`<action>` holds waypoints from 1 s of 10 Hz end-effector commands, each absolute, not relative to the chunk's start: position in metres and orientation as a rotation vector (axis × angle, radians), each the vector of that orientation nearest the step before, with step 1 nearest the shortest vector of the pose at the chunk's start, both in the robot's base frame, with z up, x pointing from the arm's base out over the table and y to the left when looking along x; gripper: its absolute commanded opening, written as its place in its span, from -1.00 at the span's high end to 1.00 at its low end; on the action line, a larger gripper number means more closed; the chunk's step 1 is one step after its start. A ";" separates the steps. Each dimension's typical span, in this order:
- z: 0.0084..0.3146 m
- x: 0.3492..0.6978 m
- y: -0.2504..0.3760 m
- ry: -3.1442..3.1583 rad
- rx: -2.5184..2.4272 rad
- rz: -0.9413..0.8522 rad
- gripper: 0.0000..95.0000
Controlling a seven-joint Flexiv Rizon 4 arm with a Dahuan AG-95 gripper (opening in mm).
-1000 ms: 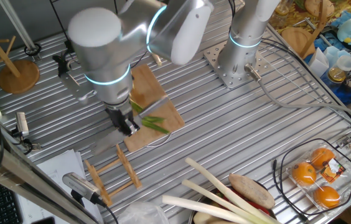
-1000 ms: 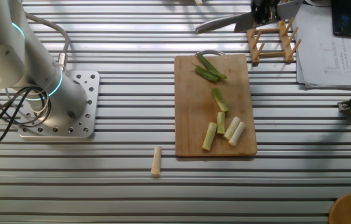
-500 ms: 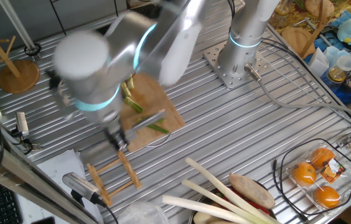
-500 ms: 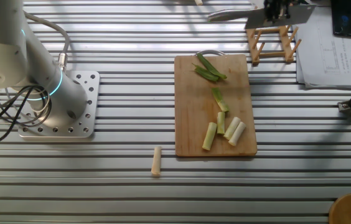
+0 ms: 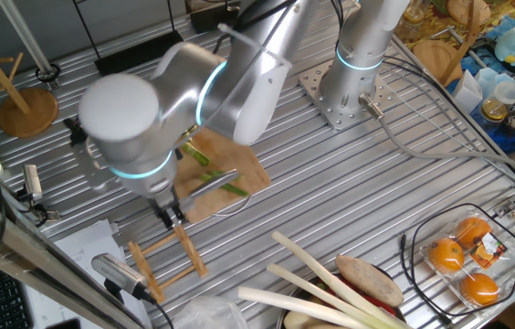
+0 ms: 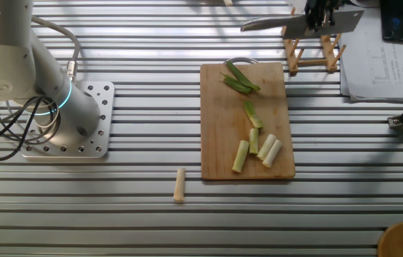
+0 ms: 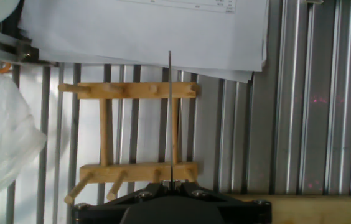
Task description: Chop the scallions
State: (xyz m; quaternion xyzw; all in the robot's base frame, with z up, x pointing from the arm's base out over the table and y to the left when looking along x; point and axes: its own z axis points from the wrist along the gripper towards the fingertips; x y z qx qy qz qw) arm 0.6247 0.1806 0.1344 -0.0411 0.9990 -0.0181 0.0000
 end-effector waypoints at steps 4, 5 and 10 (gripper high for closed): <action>0.128 0.629 0.181 3.141 -0.139 -0.061 1.00; 0.126 0.629 0.180 3.140 -0.153 -0.066 1.00; 0.114 0.631 0.176 3.135 -0.180 -0.066 1.00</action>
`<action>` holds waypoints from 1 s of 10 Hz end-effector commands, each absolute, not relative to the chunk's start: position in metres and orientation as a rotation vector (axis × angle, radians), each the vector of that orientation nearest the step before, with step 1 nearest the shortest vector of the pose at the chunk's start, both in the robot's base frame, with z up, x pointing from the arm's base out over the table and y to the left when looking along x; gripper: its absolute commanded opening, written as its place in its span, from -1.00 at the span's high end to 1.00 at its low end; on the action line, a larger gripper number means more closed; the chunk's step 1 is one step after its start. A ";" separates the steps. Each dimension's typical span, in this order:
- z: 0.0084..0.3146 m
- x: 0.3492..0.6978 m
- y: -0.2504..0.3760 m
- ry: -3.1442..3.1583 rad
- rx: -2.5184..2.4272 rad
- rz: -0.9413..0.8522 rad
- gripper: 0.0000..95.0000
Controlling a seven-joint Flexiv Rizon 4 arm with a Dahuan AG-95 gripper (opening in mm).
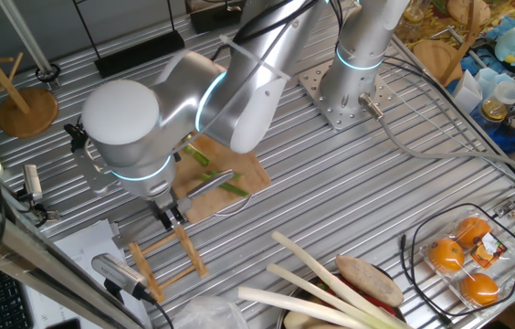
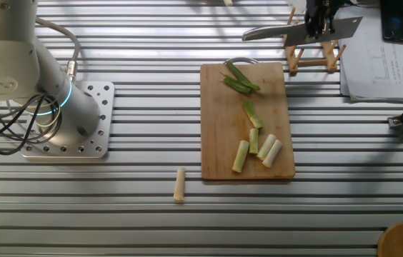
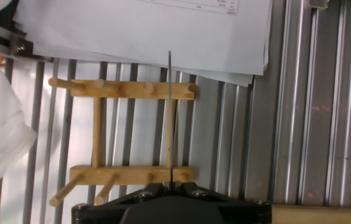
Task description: Chop the scallions
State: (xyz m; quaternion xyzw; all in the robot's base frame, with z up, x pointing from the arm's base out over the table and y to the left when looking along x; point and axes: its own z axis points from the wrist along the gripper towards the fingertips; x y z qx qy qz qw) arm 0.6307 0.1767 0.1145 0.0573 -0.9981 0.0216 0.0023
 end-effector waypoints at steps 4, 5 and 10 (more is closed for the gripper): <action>0.102 0.632 0.176 -3.146 0.200 0.069 1.00; 0.102 0.632 0.176 -3.149 0.198 0.069 1.00; 0.102 0.632 0.176 -3.074 0.252 0.085 1.00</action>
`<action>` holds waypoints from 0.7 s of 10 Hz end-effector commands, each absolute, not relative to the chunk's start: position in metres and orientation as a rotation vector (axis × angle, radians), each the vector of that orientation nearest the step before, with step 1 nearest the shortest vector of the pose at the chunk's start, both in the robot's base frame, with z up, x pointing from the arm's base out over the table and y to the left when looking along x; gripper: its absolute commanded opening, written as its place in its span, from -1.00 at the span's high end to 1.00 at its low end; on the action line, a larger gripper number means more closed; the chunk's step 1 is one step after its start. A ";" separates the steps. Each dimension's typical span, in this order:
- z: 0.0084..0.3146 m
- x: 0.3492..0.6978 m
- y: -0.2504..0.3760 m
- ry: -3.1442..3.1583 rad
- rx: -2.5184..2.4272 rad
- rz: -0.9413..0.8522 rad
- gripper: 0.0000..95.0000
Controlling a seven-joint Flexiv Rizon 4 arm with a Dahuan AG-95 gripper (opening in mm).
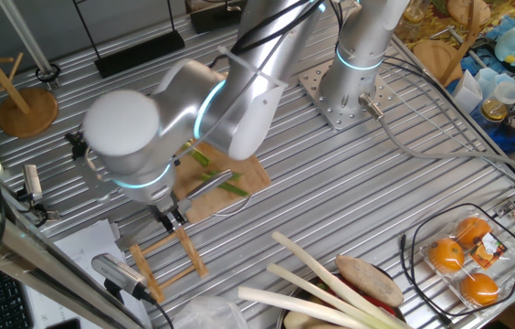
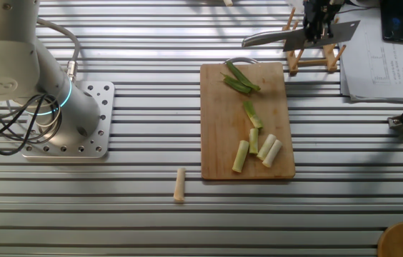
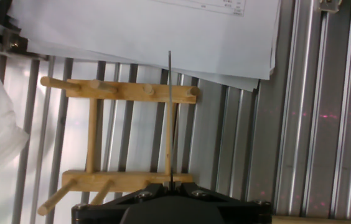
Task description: Chop the scallions
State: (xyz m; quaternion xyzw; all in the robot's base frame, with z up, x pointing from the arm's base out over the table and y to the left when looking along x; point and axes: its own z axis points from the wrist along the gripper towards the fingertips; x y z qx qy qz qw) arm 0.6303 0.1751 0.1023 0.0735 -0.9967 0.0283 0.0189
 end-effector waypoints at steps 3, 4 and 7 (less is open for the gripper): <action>0.102 0.632 0.176 -3.071 0.282 0.087 1.00; 0.102 0.632 0.176 -3.071 0.280 0.094 1.00; 0.099 0.640 0.177 -3.074 0.259 0.107 1.00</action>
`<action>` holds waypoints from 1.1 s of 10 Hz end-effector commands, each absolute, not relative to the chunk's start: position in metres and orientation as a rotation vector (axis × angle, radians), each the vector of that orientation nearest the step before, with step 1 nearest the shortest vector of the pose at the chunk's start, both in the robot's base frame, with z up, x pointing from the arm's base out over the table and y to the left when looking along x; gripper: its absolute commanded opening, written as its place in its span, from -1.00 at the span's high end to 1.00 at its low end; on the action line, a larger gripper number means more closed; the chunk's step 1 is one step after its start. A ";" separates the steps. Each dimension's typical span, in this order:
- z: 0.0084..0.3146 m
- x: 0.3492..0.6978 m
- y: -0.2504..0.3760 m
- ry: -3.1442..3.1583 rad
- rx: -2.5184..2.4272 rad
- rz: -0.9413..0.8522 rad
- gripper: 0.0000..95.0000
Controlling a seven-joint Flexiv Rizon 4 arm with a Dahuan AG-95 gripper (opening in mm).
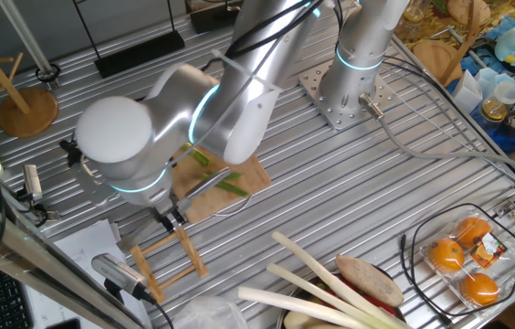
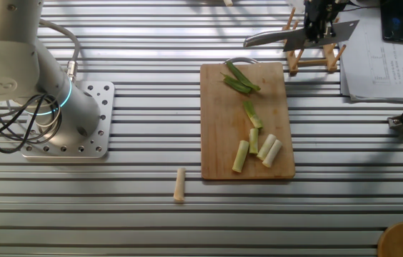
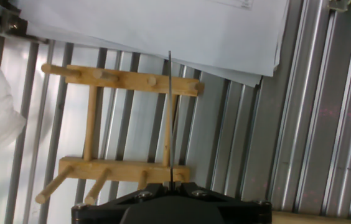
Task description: Chop the scallions
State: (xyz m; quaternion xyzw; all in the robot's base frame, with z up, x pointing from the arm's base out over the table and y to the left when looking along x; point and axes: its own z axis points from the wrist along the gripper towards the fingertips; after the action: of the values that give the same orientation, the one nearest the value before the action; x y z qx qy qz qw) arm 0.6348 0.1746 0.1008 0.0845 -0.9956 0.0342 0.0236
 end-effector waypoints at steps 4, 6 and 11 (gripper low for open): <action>0.095 0.649 0.179 -3.075 0.273 0.110 1.00; 0.088 0.650 0.177 -3.075 0.274 0.107 1.00; 0.085 0.652 0.177 -3.084 0.275 0.107 1.00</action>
State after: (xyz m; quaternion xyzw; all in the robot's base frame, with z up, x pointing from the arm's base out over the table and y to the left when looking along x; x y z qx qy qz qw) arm 0.6539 0.1782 0.0842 0.0892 -0.9952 0.0340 0.0222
